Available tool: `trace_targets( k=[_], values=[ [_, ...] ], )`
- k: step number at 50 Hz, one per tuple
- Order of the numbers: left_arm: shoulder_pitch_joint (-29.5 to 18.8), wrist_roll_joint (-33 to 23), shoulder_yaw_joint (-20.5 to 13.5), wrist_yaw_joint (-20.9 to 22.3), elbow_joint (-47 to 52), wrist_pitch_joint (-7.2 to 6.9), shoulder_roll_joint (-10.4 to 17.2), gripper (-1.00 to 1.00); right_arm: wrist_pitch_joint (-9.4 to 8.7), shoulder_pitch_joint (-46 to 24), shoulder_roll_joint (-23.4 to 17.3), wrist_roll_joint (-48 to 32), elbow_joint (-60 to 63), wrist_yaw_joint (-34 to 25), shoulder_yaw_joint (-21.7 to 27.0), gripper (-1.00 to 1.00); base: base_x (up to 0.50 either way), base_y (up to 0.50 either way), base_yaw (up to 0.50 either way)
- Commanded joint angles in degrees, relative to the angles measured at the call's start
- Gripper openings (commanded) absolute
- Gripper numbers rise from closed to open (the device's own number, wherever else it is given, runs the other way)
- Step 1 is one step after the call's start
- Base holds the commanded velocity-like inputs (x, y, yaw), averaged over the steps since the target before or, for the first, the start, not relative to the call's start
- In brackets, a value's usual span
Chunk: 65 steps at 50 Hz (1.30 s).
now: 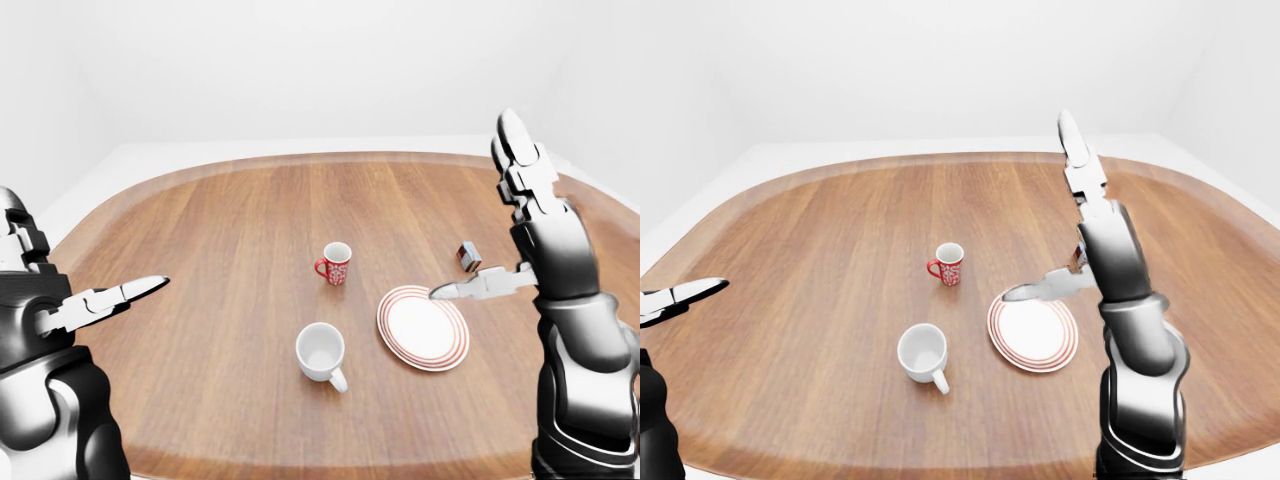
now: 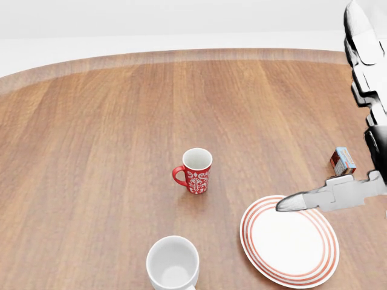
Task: Put the white mug on the plate.
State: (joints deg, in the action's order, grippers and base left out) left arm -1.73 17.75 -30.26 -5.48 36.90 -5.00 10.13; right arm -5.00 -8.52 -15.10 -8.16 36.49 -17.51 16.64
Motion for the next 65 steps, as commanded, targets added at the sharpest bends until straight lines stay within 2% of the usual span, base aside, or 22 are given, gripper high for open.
trace_targets(
  k=[1, 5, 8, 14, 17, 23, 28, 36, 54, 60, 61, 63, 65],
  values=[
    [0.06, -0.27, 0.14, 0.09, -0.08, 0.00, -0.12, 1.00, 0.00, -18.16, -6.40, -31.99, -9.74, -22.49, -14.66, 1.00, 0.00, 0.00, 0.00],
    [-0.11, -0.36, 0.21, 0.03, -0.30, 0.00, -0.05, 1.00, 0.00, -21.96, -4.20, -43.75, -14.82, -22.49, -15.70, 1.00, 0.00, 0.00, 0.00],
    [-0.03, -0.52, 0.38, 0.12, -0.62, 0.00, -0.12, 1.00, 0.00, -24.44, -1.11, -46.78, -17.29, -22.49, -15.40, 1.00, 0.00, 0.00, 0.00],
    [-0.09, -0.48, 0.46, 0.14, -0.97, 0.00, -0.13, 1.00, 0.00, -28.01, 1.64, -54.67, -24.35, -22.49, -16.58, 1.00, 0.00, 0.00, 0.00],
    [-0.11, -0.22, 0.26, 0.08, -0.79, 0.00, -0.01, 1.00, 0.00, -28.92, 2.69, -57.32, -25.95, -22.49, -16.76, 1.00, 0.00, 0.00, 0.00],
    [-0.03, -0.37, 0.53, 0.17, -1.19, 0.00, -0.12, 1.00, 0.00, -30.64, 4.43, -56.68, -35.70, -22.49, -17.54, 1.00, 0.00, 0.00, 0.00],
    [-0.04, -0.29, 0.39, 0.10, -1.26, 0.00, -0.06, 1.00, 0.00, -29.36, 6.34, -58.05, -33.73, -22.49, -18.91, 1.00, 0.00, 0.00, 0.00],
    [0.04, -0.36, 0.46, 0.28, -1.59, 0.00, -0.13, 1.00, 0.00, -27.88, 7.60, -63.12, -40.03, -22.49, -20.13, 1.00, 0.00, 0.00, 0.00],
    [-0.15, 0.01, 0.32, -0.07, -1.05, 0.00, 0.01, 1.00, 0.00, -22.23, 17.12, -73.91, -45.24, -22.49, -27.19, 1.00, 0.00, 0.00, 0.00],
    [-0.14, -0.08, 0.46, -0.04, -1.25, 0.00, -0.03, 1.00, 2.31, -18.03, 19.97, -76.70, -46.14, -22.49, -29.80, 1.00, 0.00, 0.00, 0.00],
    [-0.12, 0.11, 0.32, -0.10, -0.86, 0.00, 0.05, 1.00, 2.00, -16.21, 21.17, -76.57, -45.26, -22.49, -30.62, 1.00, 0.00, 0.00, 0.00],
    [-0.18, 0.01, 0.39, -0.13, -0.87, 0.00, 0.06, 1.00, 2.79, -14.46, 21.52, -76.82, -44.40, -22.49, -31.62, 1.00, 0.00, 0.00, 0.00],
    [-0.17, -0.07, 0.49, -0.12, -0.95, 0.00, 0.00, 1.00, 2.44, -13.25, 22.58, -77.29, -43.06, -22.49, -32.52, 1.00, 0.00, 0.00, 0.00]
  ],
)
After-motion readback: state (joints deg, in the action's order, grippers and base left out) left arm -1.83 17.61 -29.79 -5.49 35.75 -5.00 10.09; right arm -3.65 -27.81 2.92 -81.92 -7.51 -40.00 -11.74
